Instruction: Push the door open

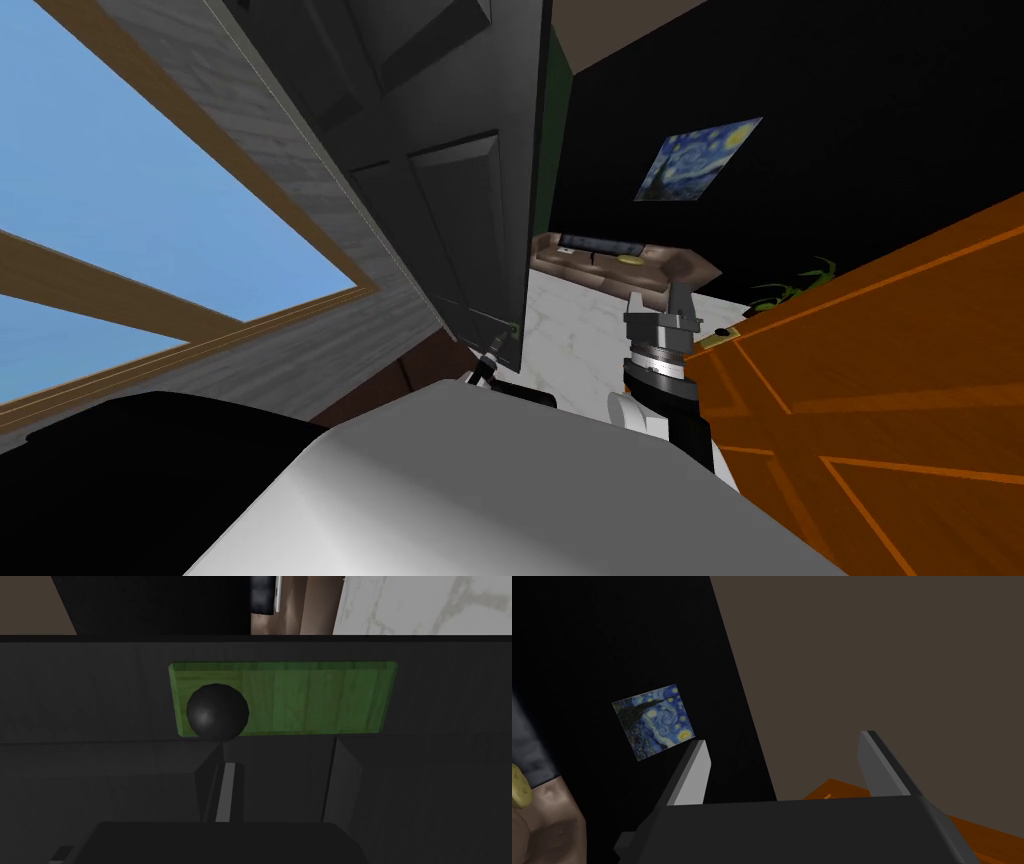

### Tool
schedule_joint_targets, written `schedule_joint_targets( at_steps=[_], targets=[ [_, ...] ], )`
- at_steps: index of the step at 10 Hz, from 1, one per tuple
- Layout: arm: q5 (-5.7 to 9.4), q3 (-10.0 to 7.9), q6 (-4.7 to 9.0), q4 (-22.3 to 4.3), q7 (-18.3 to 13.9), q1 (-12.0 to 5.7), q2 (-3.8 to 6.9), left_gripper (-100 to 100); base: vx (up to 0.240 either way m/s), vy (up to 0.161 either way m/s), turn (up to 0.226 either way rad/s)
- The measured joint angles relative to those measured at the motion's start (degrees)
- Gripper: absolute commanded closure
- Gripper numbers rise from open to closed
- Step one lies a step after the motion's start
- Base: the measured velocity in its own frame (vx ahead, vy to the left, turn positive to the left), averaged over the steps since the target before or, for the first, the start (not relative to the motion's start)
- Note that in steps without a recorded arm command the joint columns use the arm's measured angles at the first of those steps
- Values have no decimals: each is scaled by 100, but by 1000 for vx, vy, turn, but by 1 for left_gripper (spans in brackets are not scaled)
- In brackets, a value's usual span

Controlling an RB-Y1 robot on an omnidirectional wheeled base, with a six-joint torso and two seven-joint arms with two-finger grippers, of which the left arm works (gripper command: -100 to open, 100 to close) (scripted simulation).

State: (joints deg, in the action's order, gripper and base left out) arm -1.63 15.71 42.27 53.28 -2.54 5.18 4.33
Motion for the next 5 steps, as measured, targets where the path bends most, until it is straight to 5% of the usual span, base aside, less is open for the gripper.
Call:
schedule_joint_targets(
  at_steps=[5],
  targets=[
    [3,67,-26,158,-31,130,-37,-100,-206,9,33]
  ],
)
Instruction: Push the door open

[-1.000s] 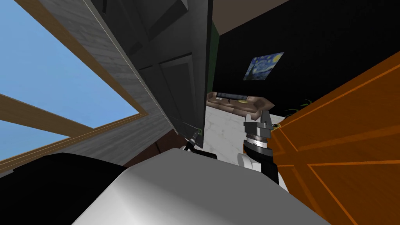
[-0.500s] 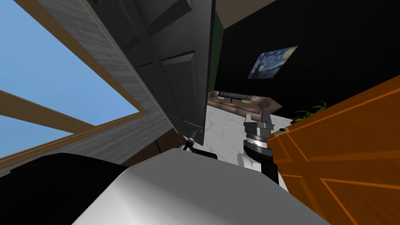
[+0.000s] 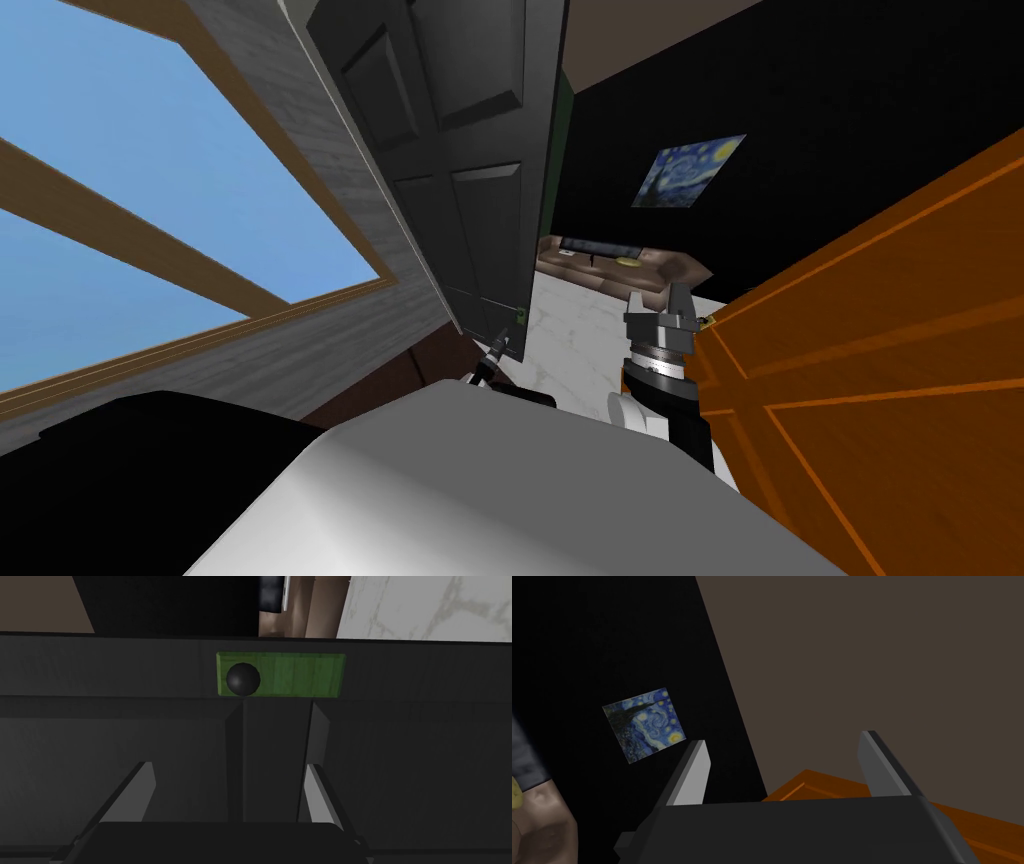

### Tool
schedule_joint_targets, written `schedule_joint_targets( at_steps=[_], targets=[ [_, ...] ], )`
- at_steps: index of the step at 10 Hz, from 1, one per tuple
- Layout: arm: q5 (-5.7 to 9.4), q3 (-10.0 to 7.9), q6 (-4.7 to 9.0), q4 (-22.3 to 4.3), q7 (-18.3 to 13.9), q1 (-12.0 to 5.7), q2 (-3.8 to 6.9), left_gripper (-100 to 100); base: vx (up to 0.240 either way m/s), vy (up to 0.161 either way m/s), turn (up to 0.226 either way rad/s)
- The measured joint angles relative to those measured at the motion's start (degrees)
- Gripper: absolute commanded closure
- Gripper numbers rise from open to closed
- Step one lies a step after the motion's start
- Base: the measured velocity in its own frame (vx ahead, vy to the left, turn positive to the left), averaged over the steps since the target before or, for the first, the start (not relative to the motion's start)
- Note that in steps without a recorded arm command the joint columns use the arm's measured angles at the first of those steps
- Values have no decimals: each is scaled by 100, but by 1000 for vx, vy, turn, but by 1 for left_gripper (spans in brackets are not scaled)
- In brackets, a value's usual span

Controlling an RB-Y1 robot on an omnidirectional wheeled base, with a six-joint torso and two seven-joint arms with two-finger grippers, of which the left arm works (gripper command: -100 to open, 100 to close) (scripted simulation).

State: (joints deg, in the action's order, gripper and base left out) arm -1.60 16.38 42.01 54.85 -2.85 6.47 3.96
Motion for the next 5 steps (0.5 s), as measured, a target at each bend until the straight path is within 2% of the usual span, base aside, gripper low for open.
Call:
schedule_joint_targets(
  at_steps=[2,5],
  targets=[
    [3,-10,13,-29,6,-9,5,-100,90,-37,-23],
    [11,-43,29,-49,25,-31,19,-100,217,-70,-20]
  ],
)
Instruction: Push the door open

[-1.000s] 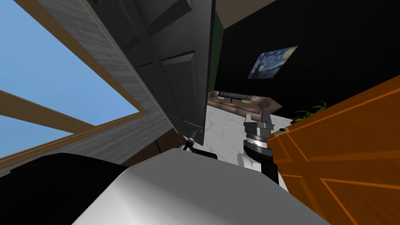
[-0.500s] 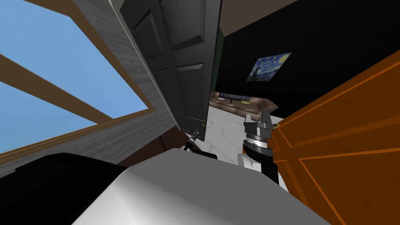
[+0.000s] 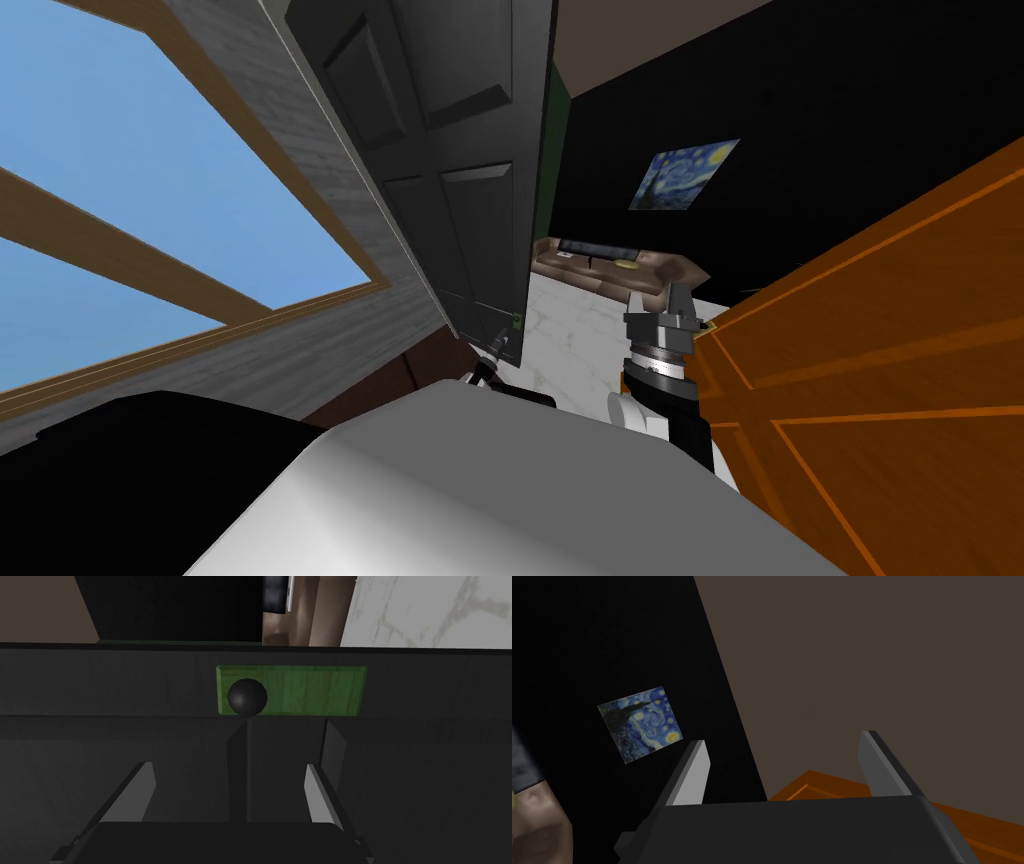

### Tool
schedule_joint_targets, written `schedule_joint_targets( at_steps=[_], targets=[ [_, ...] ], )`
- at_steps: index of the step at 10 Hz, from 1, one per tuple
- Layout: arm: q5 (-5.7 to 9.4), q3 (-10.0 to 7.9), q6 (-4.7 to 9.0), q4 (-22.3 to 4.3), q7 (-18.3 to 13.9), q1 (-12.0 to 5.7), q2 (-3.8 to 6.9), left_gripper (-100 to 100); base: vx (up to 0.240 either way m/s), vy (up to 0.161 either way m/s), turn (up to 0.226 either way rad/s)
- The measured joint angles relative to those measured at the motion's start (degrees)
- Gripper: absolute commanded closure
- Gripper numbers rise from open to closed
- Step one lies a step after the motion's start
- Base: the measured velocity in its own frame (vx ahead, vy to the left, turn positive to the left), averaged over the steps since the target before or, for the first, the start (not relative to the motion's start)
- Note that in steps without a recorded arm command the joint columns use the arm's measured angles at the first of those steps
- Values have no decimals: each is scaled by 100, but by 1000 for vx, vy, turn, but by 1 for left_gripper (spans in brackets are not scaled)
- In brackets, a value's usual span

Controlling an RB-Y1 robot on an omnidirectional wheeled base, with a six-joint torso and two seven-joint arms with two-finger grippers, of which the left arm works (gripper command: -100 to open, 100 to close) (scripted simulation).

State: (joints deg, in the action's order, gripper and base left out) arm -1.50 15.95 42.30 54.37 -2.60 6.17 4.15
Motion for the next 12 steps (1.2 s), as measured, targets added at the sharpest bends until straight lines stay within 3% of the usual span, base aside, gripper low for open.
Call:
schedule_joint_targets(
  at_steps=[6,7,12],
  targets=[
    [23,-95,87,-154,60,-102,-89,-100,162,-41,-18],
    [22,-94,96,-156,62,-97,-92,100,-16,3,-7],
    [20,-91,72,-165,62,-98,-90,100,-9,4,-3]
  ],
)
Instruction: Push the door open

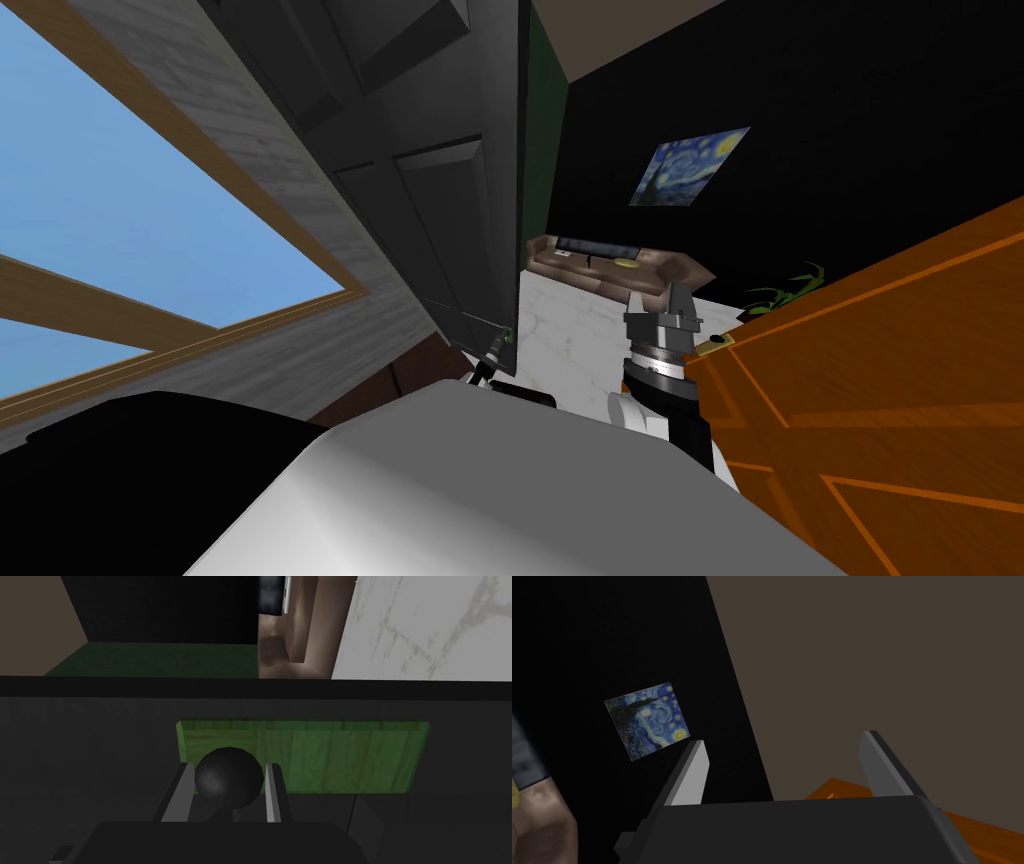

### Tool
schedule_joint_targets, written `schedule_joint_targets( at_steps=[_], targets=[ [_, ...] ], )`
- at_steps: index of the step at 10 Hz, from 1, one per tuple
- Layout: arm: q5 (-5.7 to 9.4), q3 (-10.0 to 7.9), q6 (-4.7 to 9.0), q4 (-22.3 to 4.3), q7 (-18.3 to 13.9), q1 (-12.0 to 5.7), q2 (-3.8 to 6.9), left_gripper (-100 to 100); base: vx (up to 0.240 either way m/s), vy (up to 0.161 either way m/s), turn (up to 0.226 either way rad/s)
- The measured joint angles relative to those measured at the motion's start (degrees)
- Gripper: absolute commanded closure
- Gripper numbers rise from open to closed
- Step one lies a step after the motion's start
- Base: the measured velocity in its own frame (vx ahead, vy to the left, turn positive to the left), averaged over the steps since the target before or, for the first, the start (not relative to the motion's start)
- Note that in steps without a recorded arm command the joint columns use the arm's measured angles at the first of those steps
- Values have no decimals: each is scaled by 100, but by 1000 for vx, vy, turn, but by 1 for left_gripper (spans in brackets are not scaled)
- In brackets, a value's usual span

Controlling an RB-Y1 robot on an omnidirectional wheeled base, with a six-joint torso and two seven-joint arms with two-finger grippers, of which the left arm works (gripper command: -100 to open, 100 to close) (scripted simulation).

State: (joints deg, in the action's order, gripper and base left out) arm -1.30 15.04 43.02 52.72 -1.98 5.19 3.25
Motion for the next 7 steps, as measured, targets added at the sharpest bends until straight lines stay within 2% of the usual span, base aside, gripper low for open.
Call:
schedule_joint_targets(
  at_steps=[2,4,5,6,7],
  targets=[
    [15,-35,24,-104,15,-26,4,100,133,-81,61],
    [43,-104,-58,-16,49,41,41,100,154,-69,28],
    [64,-152,-12,-82,61,-4,53,100,198,-86,47],
    [80,-196,-32,-45,85,12,56,100,193,-93,50],
    [110,-266,-12,-129,97,-71,71,100,186,-101,58]
  ],
)
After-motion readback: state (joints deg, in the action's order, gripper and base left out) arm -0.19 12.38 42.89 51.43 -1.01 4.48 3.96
